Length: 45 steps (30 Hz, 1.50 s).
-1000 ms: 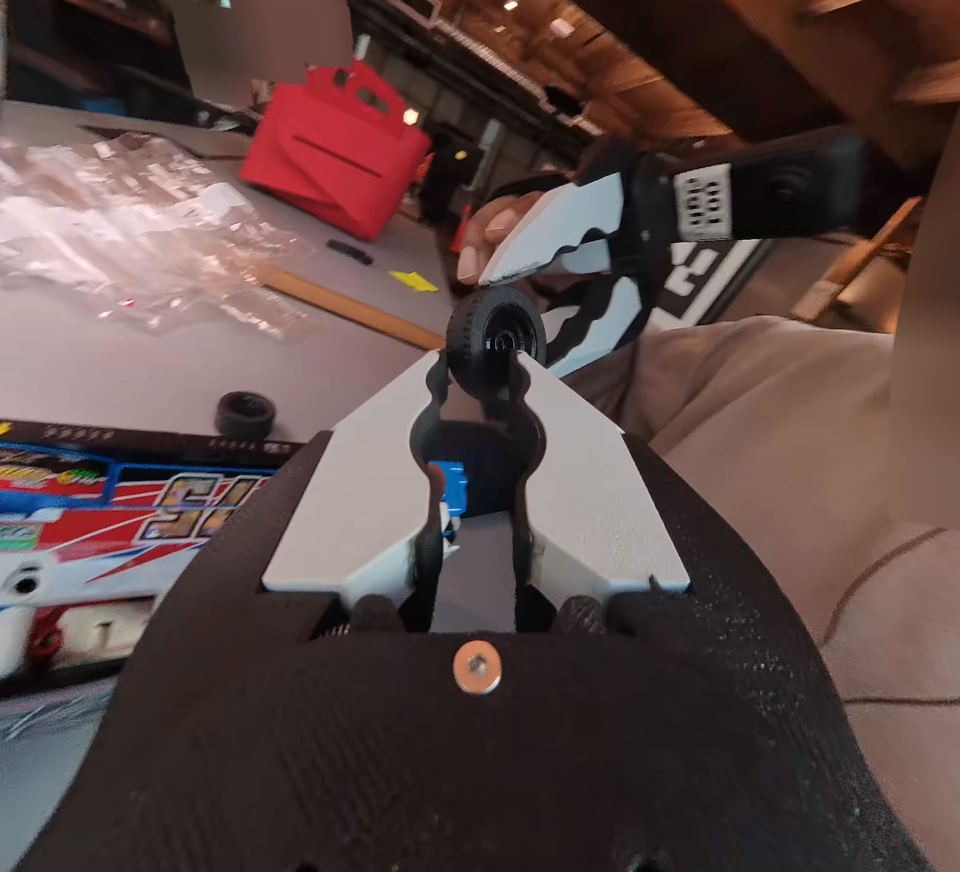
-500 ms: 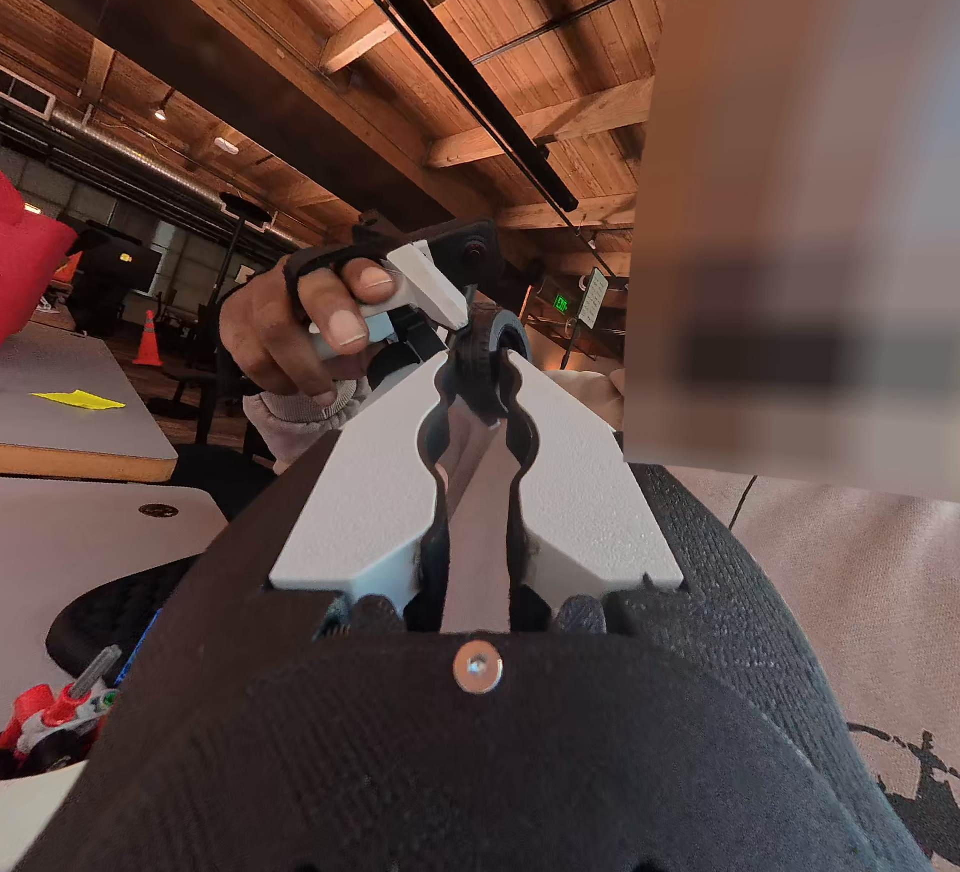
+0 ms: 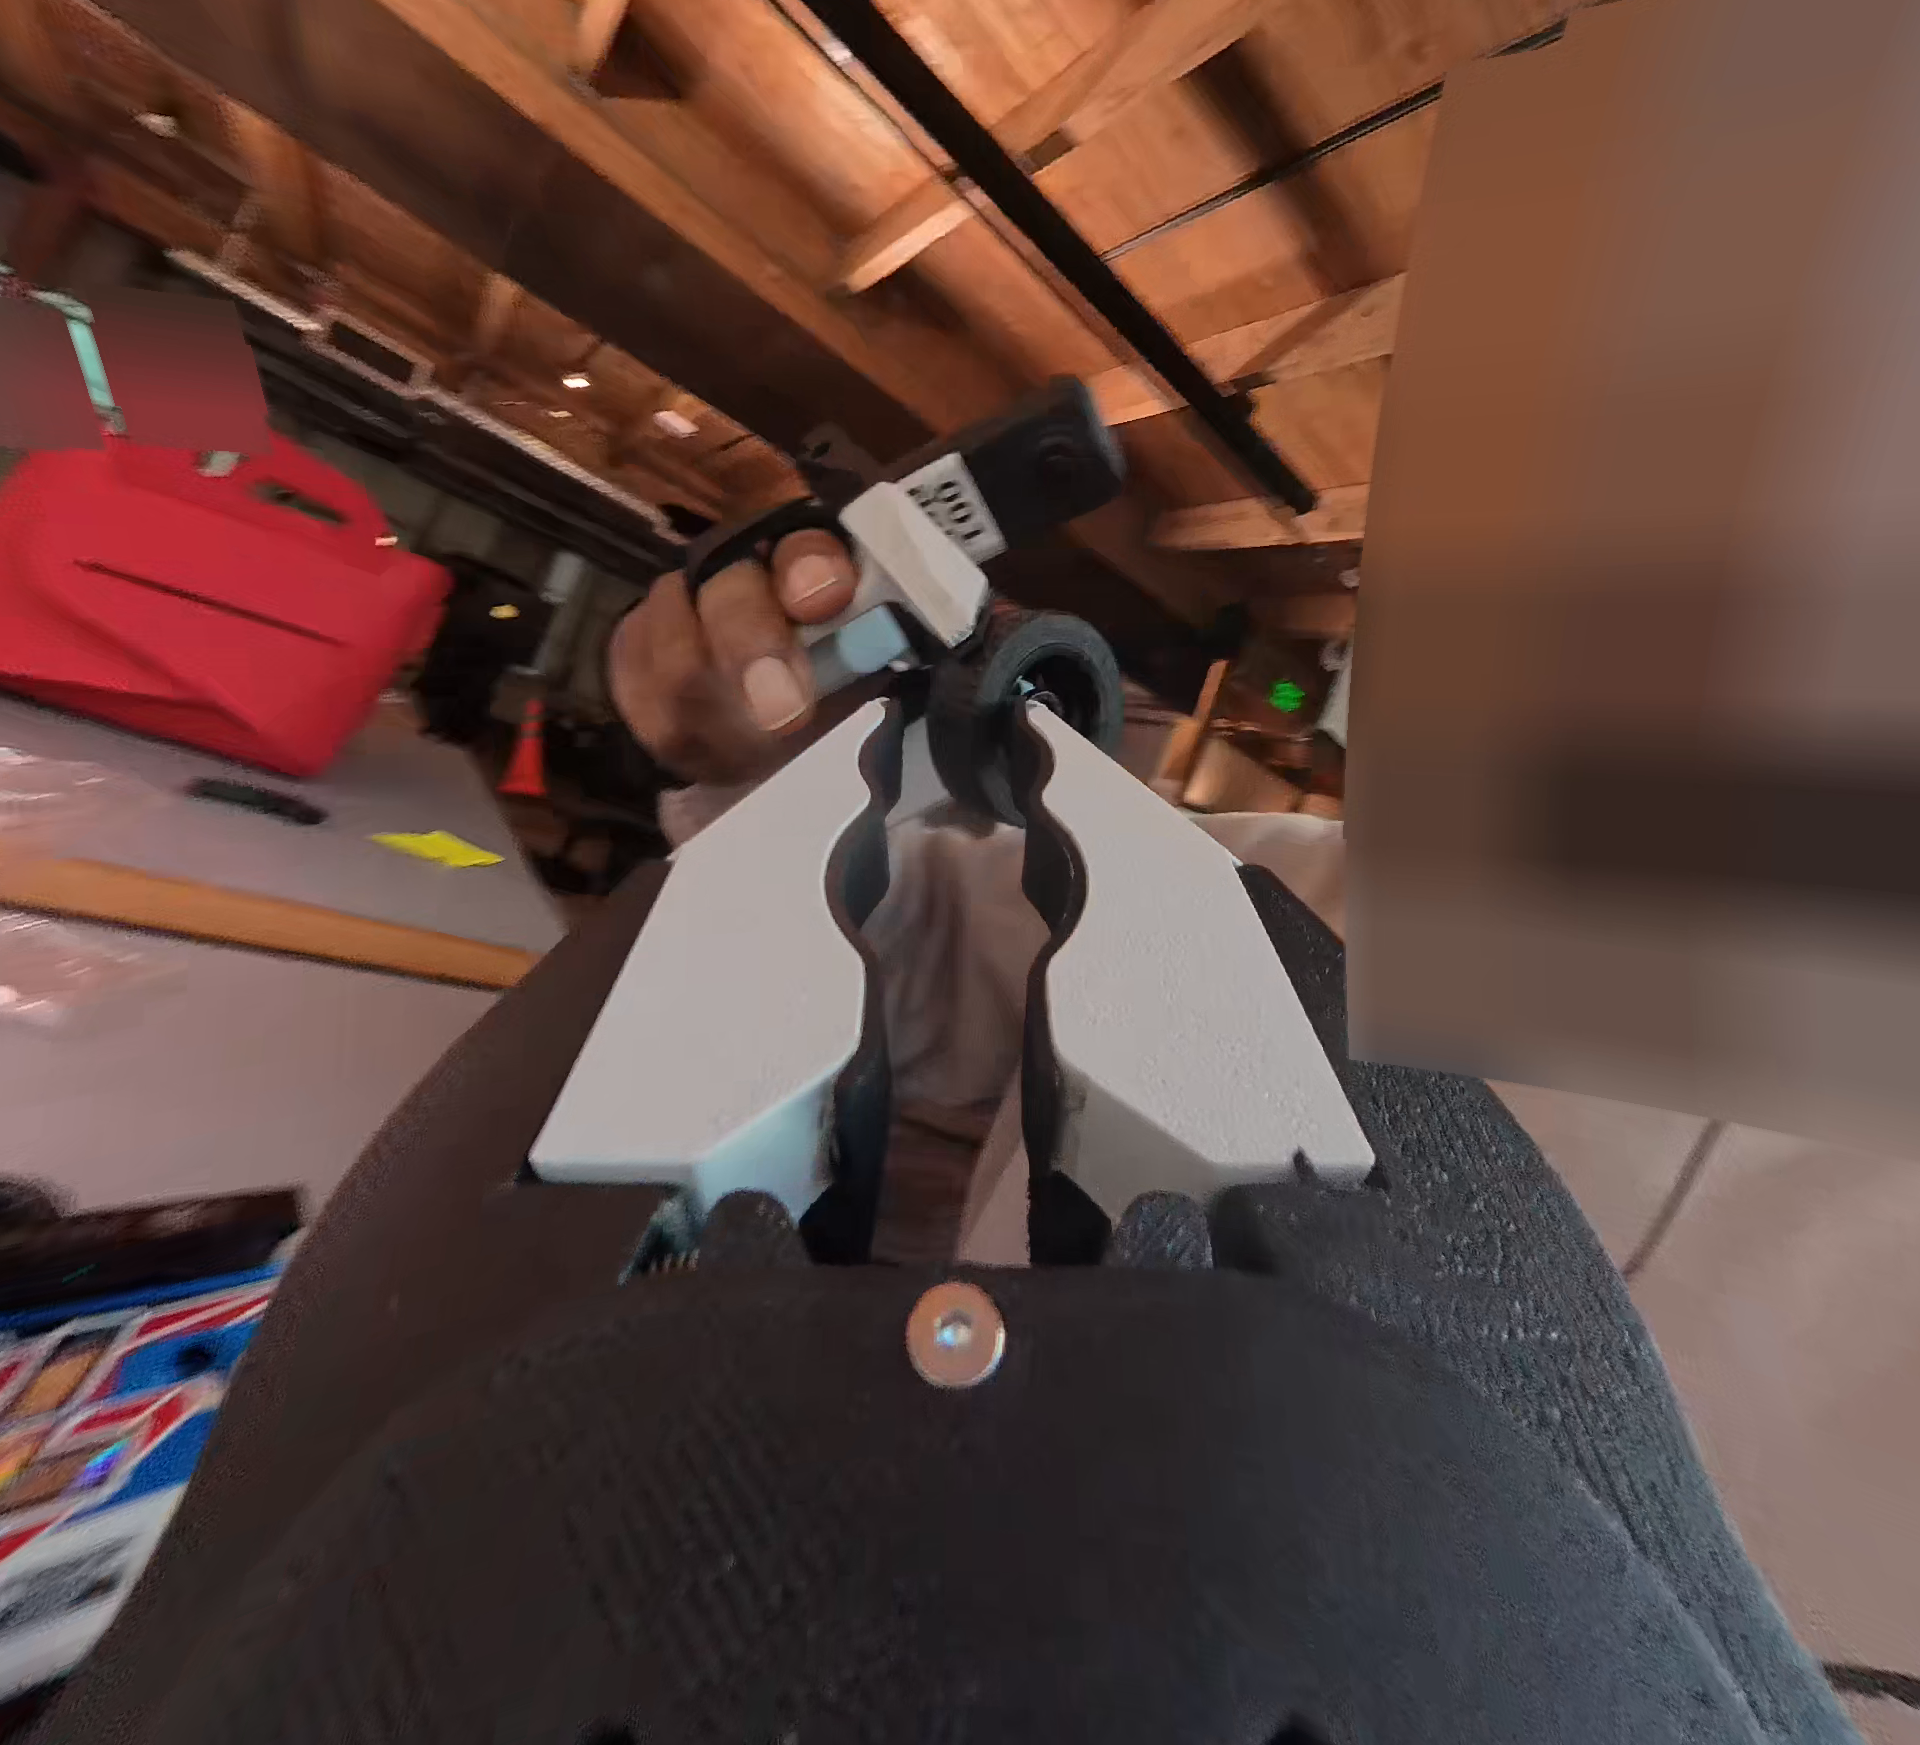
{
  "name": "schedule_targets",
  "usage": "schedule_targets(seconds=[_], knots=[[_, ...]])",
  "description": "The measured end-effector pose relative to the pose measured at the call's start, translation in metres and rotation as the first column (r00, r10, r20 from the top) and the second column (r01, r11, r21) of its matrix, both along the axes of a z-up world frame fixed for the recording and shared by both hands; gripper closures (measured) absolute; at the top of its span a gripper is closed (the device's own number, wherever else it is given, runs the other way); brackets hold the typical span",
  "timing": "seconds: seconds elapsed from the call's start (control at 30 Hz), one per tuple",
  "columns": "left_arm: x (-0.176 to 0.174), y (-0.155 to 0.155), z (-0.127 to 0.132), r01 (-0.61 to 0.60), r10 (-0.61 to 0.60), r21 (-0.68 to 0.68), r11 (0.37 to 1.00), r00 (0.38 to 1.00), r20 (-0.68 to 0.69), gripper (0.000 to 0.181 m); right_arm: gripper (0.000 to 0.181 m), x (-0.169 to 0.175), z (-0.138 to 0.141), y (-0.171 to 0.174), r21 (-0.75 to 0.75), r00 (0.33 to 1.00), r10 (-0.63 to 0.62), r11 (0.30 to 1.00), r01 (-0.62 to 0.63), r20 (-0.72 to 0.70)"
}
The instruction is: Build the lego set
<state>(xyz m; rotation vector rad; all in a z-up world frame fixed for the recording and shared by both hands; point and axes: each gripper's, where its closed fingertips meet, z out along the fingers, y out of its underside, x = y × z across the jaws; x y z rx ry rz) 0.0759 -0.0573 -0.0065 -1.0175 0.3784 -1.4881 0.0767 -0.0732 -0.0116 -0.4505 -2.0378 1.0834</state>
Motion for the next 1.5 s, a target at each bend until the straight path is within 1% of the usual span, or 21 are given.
schedule_targets(seconds=[0.03, 0.07, 0.1, 0.13, 0.2, 0.23, 0.27, 0.33, 0.4, 0.47, 0.53, 0.67, 0.73, 0.8, 0.9, 0.97, 1.13, 1.2, 1.27, 1.37, 1.5], knots=[[-0.008, 0.010, -0.009, -0.101, 0.099, -0.027, 0.995, 0.992, -0.073, 0.161, 0.139, -0.002, -0.006, 0.010, 0.051, 0.999, -0.036, 0.998, 0.034, 0.039], [-0.018, 0.017, -0.018, -0.196, 0.188, -0.041, 0.980, 0.970, -0.155, 0.159, 0.139, -0.002, -0.017, 0.021, 0.122, 0.991, -0.080, 0.990, 0.067, 0.105], [-0.026, 0.023, -0.028, -0.286, 0.266, -0.042, 0.957, 0.930, -0.253, 0.158, 0.139, -0.001, -0.032, 0.036, 0.217, 0.974, -0.149, 0.970, 0.111, 0.171], [-0.032, 0.026, -0.040, -0.368, 0.336, -0.022, 0.929, 0.868, -0.366, 0.157, 0.139, -0.001, -0.047, 0.050, 0.315, 0.952, -0.215, 0.939, 0.139, 0.219], [-0.038, 0.030, -0.064, -0.493, 0.435, 0.059, 0.868, 0.699, -0.567, 0.157, 0.139, 0.005, -0.079, 0.071, 0.486, 0.893, -0.328, 0.861, 0.149, 0.307], [-0.038, 0.029, -0.075, -0.523, 0.457, 0.094, 0.847, 0.626, -0.632, 0.158, 0.138, 0.006, -0.092, 0.076, 0.542, 0.868, -0.366, 0.829, 0.140, 0.336], [-0.034, 0.027, -0.084, -0.537, 0.465, 0.119, 0.835, 0.574, -0.673, 0.156, 0.138, 0.008, -0.102, 0.077, 0.582, 0.847, -0.390, 0.804, 0.122, 0.361], [-0.024, 0.026, -0.100, -0.552, 0.466, 0.138, 0.822, 0.514, -0.721, 0.152, 0.138, 0.008, -0.114, 0.076, 0.638, 0.818, -0.422, 0.765, 0.089, 0.391], [-0.011, 0.027, -0.112, -0.557, 0.459, 0.143, 0.819, 0.485, -0.744, 0.147, 0.138, 0.006, -0.119, 0.072, 0.671, 0.797, -0.439, 0.739, 0.057, 0.415], [0.001, 0.029, -0.115, -0.548, 0.443, 0.130, 0.826, 0.489, -0.752, 0.143, 0.138, 0.004, -0.122, 0.069, 0.700, 0.776, -0.457, 0.714, 0.030, 0.434], [0.005, 0.032, -0.113, -0.555, 0.441, 0.105, 0.825, 0.519, -0.732, 0.142, 0.139, 0.002, -0.123, 0.067, 0.728, 0.767, -0.472, 0.685, 0.008, 0.435], [0.001, 0.034, -0.108, -0.544, 0.384, -0.053, 0.837, 0.655, -0.650, 0.150, 0.138, 0.001, -0.121, 0.061, 0.762, 0.763, -0.484, 0.648, -0.017, 0.429], [-0.001, 0.031, -0.108, -0.504, 0.334, -0.129, 0.854, 0.722, -0.606, 0.153, 0.138, -0.002, -0.119, 0.058, 0.757, 0.780, -0.468, 0.653, -0.012, 0.416], [-0.003, 0.028, -0.106, -0.451, 0.287, -0.191, 0.872, 0.787, -0.546, 0.157, 0.138, -0.007, -0.115, 0.054, 0.724, 0.810, -0.426, 0.690, 0.002, 0.404], [-0.004, 0.021, -0.103, -0.340, 0.197, -0.263, 0.903, 0.872, -0.449, 0.162, 0.138, -0.010, -0.109, 0.046, 0.616, 0.854, -0.340, 0.787, 0.030, 0.393], [-0.003, 0.018, -0.105, -0.270, 0.136, -0.297, 0.916, 0.905, -0.404, 0.164, 0.139, -0.010, -0.110, 0.042, 0.556, 0.880, -0.288, 0.831, 0.033, 0.378], [0.000, 0.014, -0.110, -0.136, 0.014, -0.383, 0.913, 0.952, -0.306, 0.168, 0.139, -0.008, -0.111, 0.036, 0.488, 0.933, -0.221, 0.871, 0.057, 0.285], [0.001, 0.017, -0.114, -0.139, 0.007, -0.409, 0.902, 0.952, -0.306, 0.169, 0.139, -0.006, -0.112, 0.039, 0.475, 0.935, -0.224, 0.877, 0.071, 0.274], [-0.003, 0.022, -0.119, -0.215, 0.062, -0.390, 0.895, 0.927, -0.370, 0.172, 0.139, -0.004, -0.117, 0.045, 0.482, 0.925, -0.241, 0.873, 0.074, 0.294], [-0.019, 0.028, -0.119, -0.379, 0.202, -0.284, 0.881, 0.842, -0.500, 0.159, 0.139, -0.002, -0.123, 0.053, 0.492, 0.906, -0.263, 0.868, 0.072, 0.331], [-0.024, 0.031, -0.122, -0.492, 0.315, -0.119, 0.863, 0.706, -0.635, 0.154, 0.139, -0.004, -0.126, 0.054, 0.464, 0.886, -0.260, 0.884, 0.059, 0.383]])
